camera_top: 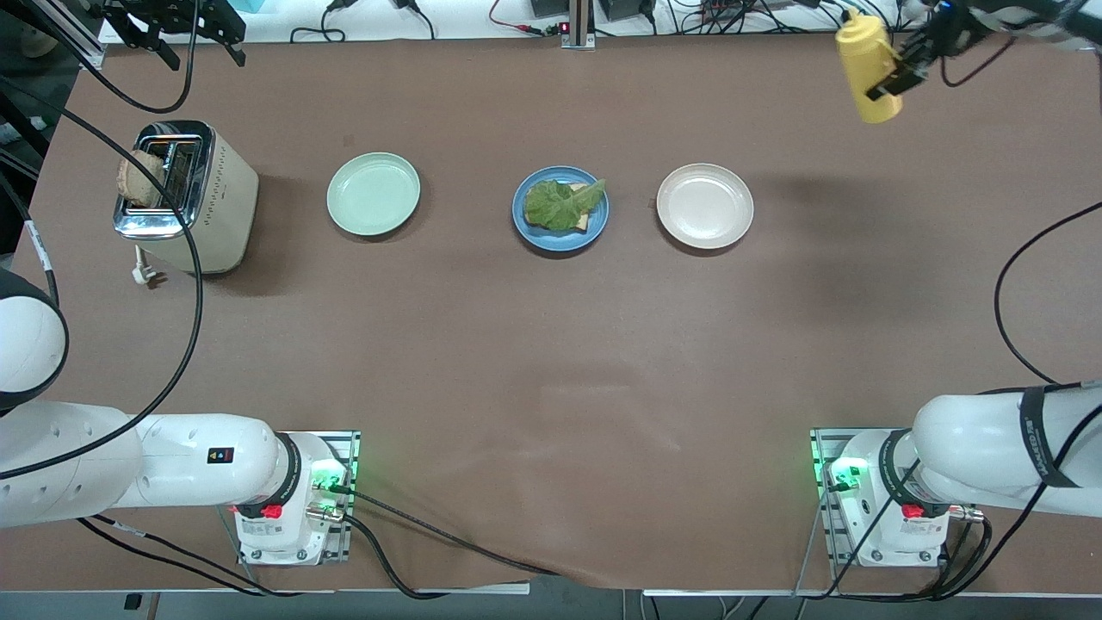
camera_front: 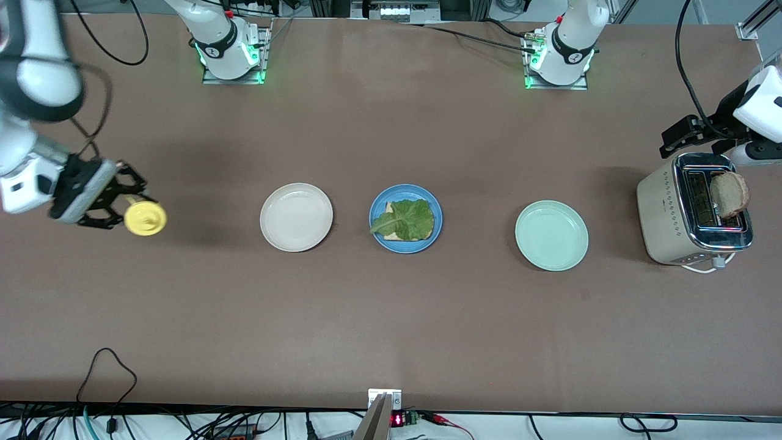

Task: Make sandwich in blue plate with both arms
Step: 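Carry the bottle over the blue plate and tilt it with the right gripper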

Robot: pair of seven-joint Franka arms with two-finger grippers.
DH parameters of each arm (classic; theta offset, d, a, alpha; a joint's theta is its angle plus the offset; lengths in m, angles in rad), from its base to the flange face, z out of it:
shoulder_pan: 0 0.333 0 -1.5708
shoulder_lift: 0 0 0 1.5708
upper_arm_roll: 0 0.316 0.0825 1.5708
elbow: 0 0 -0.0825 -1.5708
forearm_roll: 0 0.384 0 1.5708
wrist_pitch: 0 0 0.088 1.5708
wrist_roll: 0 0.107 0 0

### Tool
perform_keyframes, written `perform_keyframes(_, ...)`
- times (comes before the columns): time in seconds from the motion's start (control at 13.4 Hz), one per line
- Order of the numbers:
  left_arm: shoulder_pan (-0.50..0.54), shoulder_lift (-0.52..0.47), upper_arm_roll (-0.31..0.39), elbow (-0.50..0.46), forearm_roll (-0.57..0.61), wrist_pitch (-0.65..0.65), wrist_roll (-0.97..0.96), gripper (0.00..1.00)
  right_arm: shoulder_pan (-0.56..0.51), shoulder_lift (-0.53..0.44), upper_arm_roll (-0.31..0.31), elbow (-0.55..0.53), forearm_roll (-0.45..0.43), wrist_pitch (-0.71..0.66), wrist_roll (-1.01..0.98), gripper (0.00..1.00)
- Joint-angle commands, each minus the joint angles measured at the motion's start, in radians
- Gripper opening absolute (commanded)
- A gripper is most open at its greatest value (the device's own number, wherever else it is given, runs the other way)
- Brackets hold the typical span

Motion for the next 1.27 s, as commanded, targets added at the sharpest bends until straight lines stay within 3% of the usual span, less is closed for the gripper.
perform_keyframes(0.0,0.006,-0.015,-0.006,0.001,0.0,-0.019,0.019,1.0,0.073,-0.066,0.051,-0.025,-0.112,-0.018,0.235,0.0)
perform_keyframes(0.15,0.006,-0.016,-0.006,0.001,0.0,-0.024,0.02,1.0,0.115,-0.08,0.138,-0.025,-0.23,-0.025,0.419,0.0)
perform_keyframes(0.3,0.006,-0.024,-0.009,0.003,0.0,-0.026,0.02,1.0,0.179,-0.075,0.182,-0.025,-0.331,-0.045,0.6,0.0)
perform_keyframes(0.45,0.006,-0.035,-0.008,0.001,0.0,-0.03,0.02,1.0,0.278,-0.054,0.186,-0.025,-0.442,-0.062,0.74,0.0)
perform_keyframes(0.82,-0.006,-0.033,-0.008,0.001,0.0,-0.029,0.019,1.0,0.464,0.052,0.186,-0.005,-0.617,-0.108,0.907,0.0)
perform_keyframes(1.2,-0.006,-0.031,-0.009,0.001,0.0,-0.029,0.019,1.0,0.581,0.228,0.174,0.094,-0.689,-0.121,1.033,0.0)
